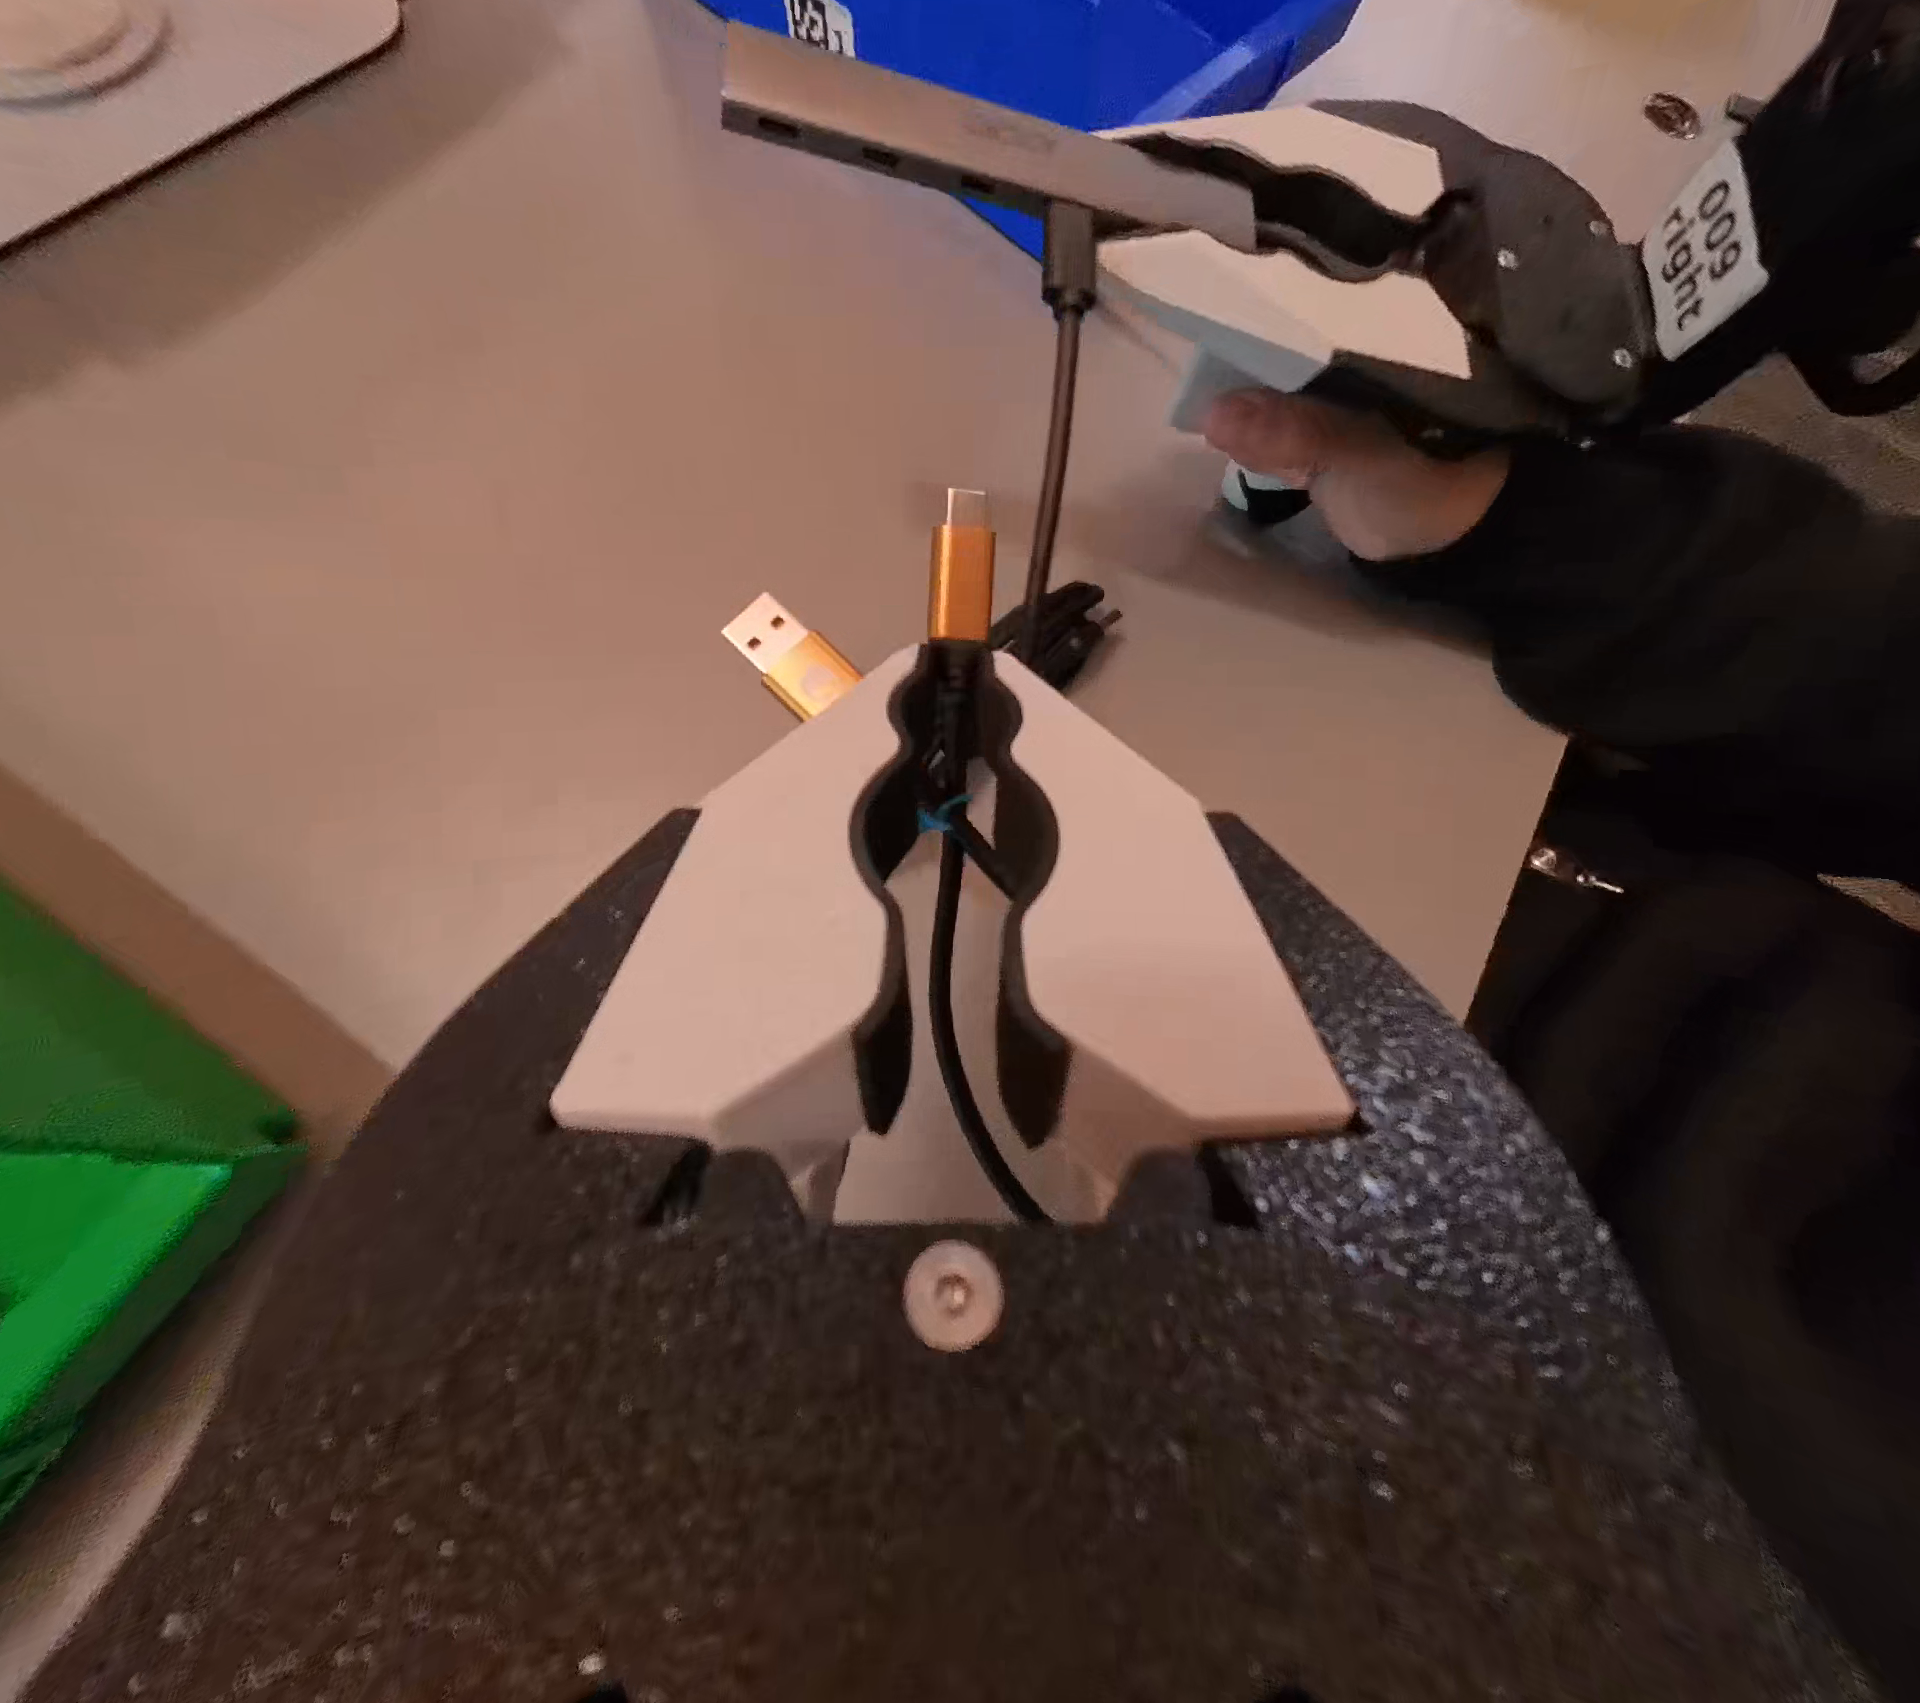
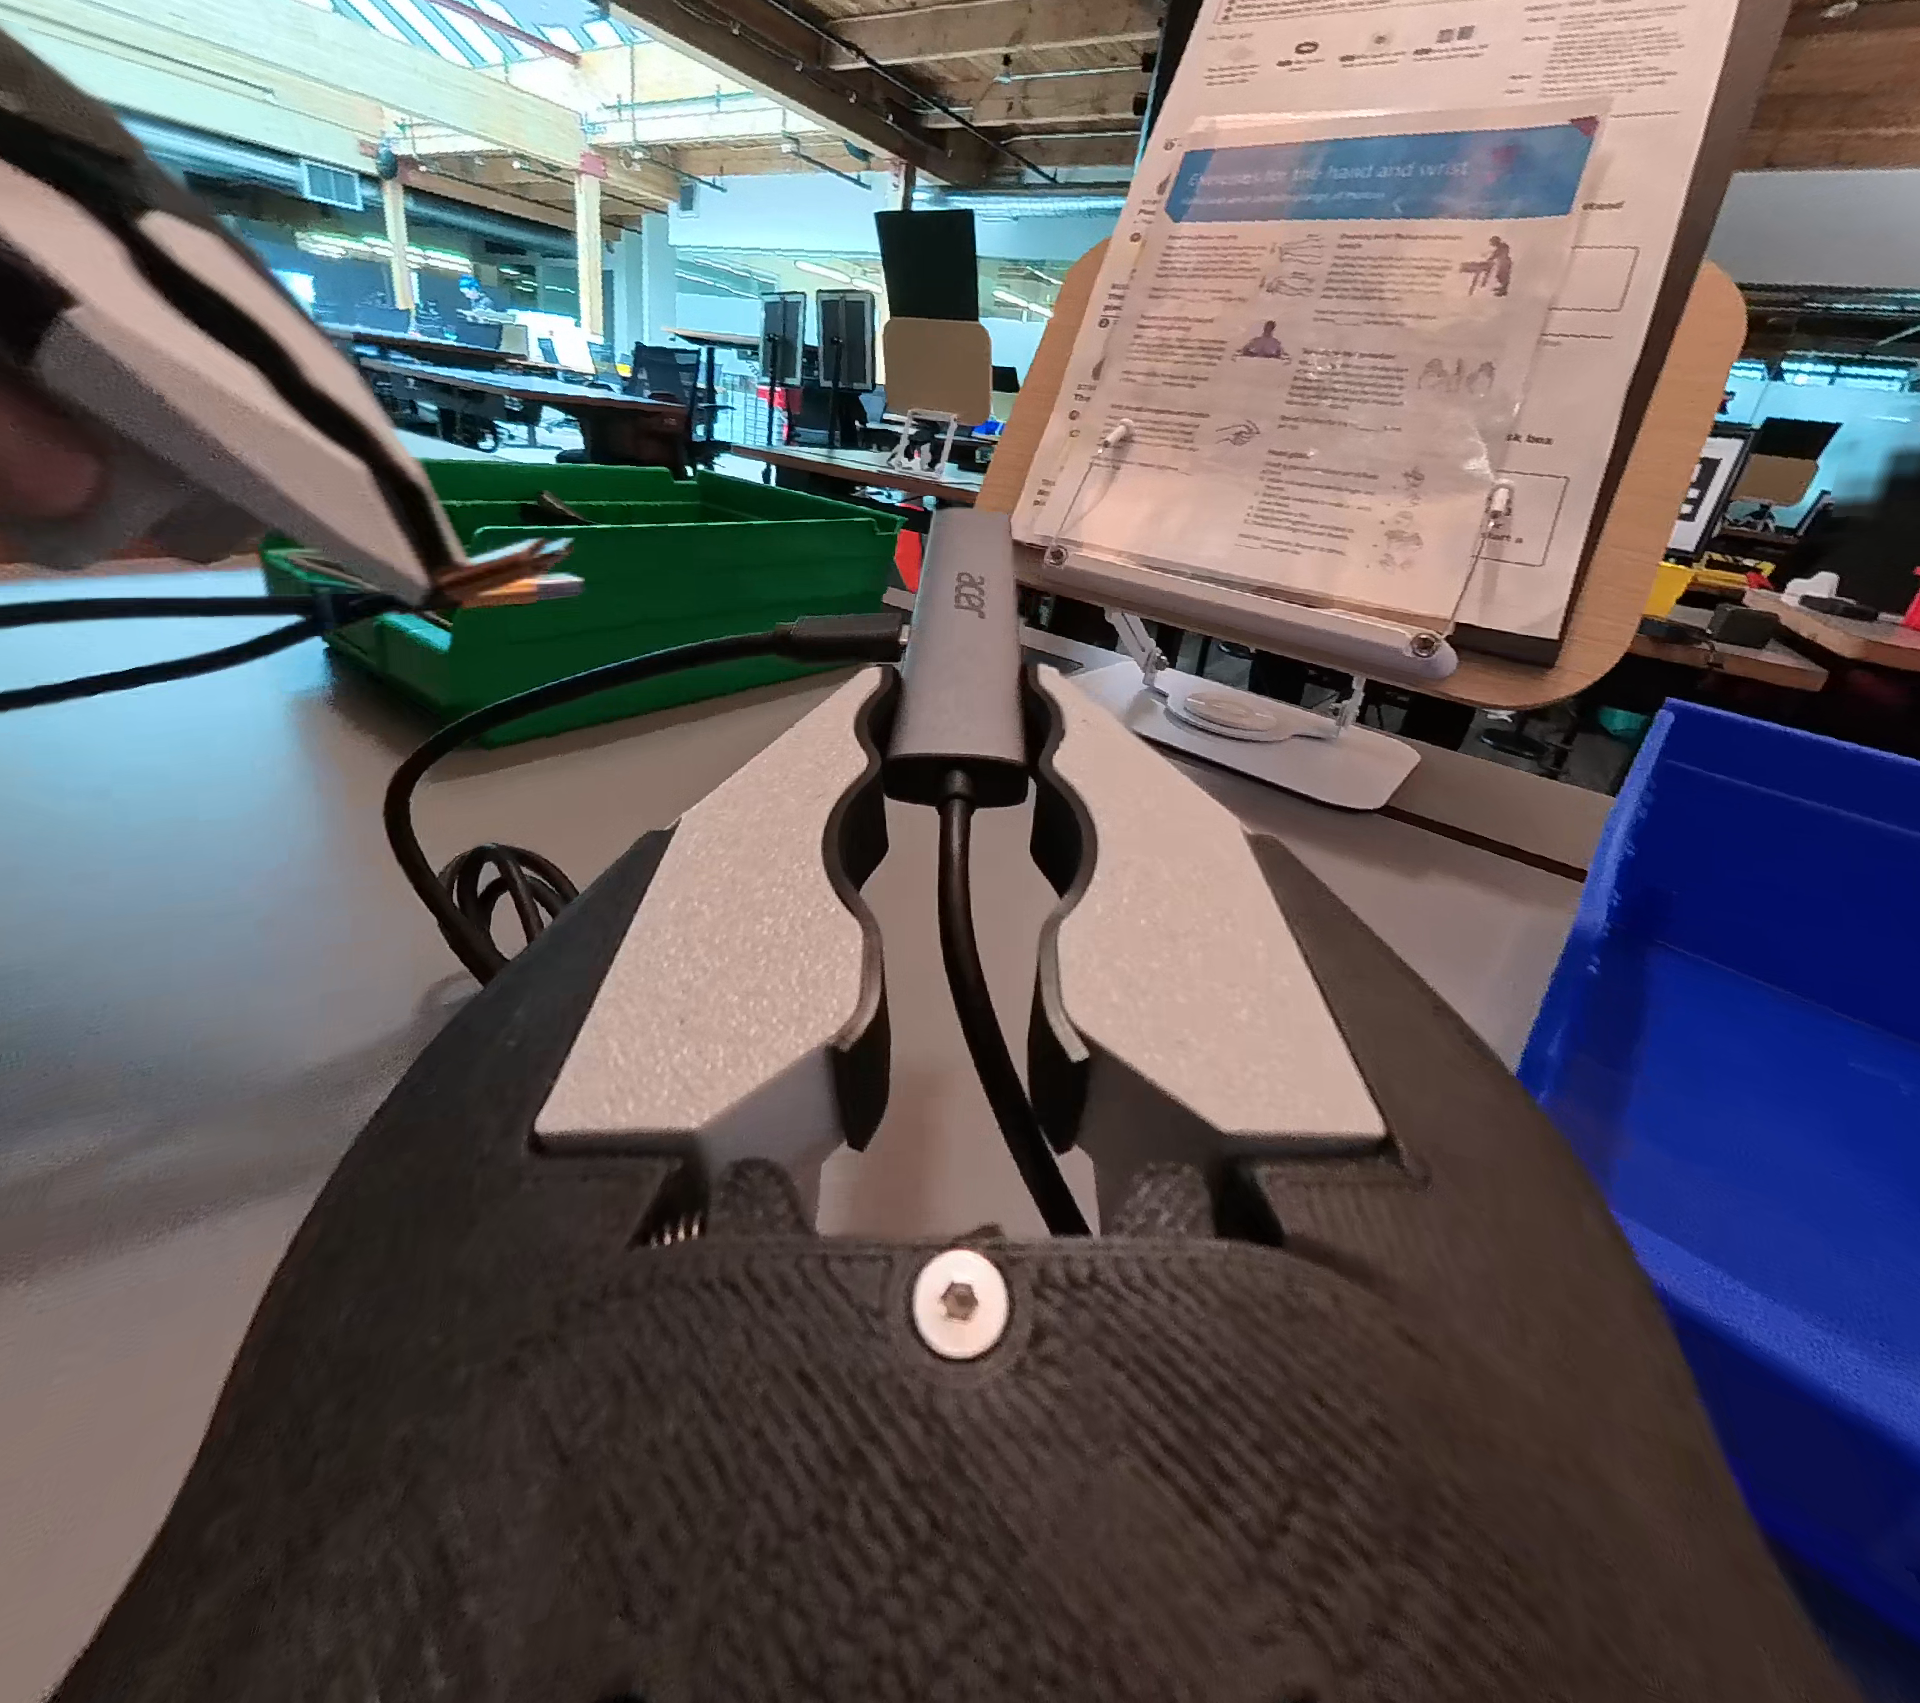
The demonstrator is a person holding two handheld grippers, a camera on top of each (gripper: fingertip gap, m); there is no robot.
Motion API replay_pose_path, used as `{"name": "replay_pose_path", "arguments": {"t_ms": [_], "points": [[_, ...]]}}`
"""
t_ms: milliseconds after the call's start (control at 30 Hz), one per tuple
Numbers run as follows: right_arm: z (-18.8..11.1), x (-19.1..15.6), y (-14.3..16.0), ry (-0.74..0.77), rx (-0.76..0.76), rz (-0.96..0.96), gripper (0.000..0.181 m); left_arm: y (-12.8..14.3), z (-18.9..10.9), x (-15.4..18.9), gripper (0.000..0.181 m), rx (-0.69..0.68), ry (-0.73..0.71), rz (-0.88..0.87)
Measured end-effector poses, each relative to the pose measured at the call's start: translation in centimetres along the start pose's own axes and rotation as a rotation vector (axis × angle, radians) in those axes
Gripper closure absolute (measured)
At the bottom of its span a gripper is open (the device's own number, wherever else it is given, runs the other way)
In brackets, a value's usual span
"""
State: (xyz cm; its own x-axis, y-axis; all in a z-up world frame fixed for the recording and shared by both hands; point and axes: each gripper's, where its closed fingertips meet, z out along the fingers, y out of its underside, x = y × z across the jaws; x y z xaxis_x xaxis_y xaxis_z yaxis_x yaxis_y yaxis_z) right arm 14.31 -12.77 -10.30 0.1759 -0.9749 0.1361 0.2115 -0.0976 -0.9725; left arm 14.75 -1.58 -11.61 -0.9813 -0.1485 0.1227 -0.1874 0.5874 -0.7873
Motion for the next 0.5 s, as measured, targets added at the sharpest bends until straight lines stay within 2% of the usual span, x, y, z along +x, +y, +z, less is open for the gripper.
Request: {"name": "replay_pose_path", "arguments": {"t_ms": [233,500], "points": [[0.1,-1.0,-0.1,-0.048,0.006,-0.025,0.160,-1.9,2.4,-0.2,0.177,-0.132,0.028,-0.002],[0.3,-1.8,0.1,-0.066,-0.007,-0.077,0.160,-3.1,4.2,-0.3,0.176,-0.175,0.021,0.019]]}}
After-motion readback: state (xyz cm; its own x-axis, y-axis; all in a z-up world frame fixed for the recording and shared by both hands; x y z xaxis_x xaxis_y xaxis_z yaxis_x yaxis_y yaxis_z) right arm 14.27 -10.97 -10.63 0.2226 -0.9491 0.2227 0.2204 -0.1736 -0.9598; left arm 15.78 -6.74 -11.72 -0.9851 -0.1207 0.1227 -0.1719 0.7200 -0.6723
